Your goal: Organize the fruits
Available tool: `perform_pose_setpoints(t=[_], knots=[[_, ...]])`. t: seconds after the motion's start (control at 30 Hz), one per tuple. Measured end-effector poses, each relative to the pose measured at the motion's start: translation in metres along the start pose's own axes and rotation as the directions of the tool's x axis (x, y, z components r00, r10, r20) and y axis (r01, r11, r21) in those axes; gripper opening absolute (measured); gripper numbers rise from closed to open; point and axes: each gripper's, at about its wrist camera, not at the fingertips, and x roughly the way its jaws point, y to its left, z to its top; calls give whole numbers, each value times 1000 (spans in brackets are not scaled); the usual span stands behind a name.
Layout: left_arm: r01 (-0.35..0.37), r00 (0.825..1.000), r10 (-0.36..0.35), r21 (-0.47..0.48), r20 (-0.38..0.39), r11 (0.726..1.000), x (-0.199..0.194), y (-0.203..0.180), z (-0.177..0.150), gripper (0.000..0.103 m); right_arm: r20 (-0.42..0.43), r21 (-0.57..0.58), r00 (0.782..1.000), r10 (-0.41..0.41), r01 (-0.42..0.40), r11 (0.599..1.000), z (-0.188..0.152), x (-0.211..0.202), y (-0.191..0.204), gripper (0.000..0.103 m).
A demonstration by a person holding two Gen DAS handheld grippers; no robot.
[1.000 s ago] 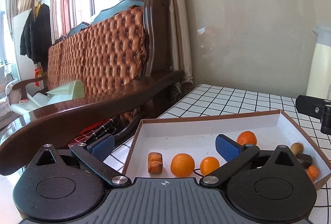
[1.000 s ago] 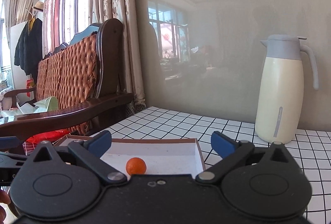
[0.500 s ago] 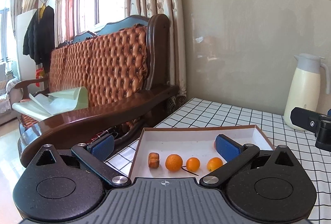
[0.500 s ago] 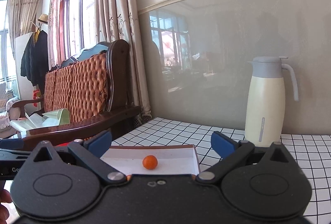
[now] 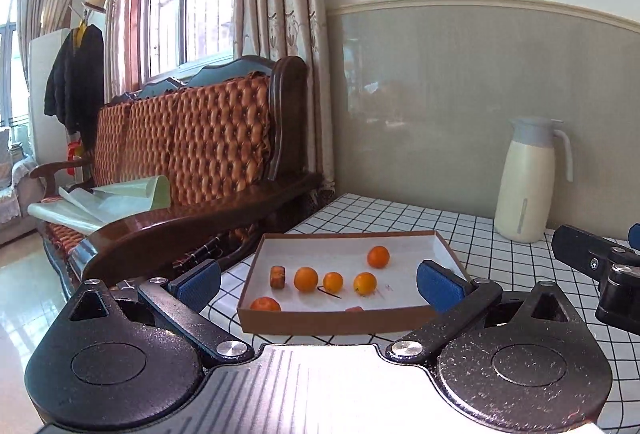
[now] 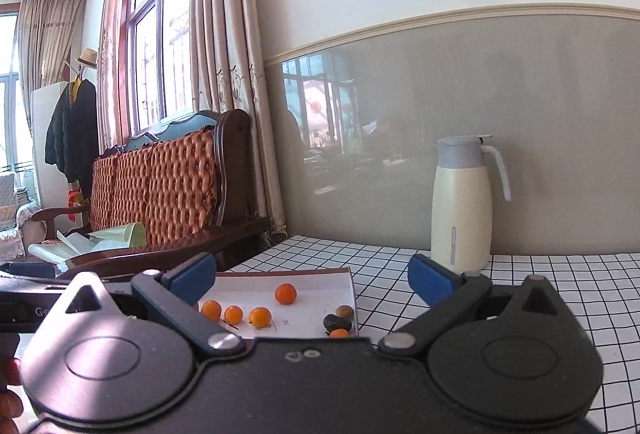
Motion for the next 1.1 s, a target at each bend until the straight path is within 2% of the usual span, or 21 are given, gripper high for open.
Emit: perform_pose_setpoints(t=[0.33,0.8,1.1], knots=[[25,1000,-25,-6,-4,1000,-25,-1,-11,103,14,-1,1000,-27,27,1000,-2,-18,5,97],[19,1000,-19,-6,-12,1000,-16,1,-12,103,-3,-36,1000,-20,20,999,-9,-18,13,97],[8,1000,-8,-10,-14,1000,-14,5,-15,103,-21,-43,999,-43,42,998,-10,-16,15,97]])
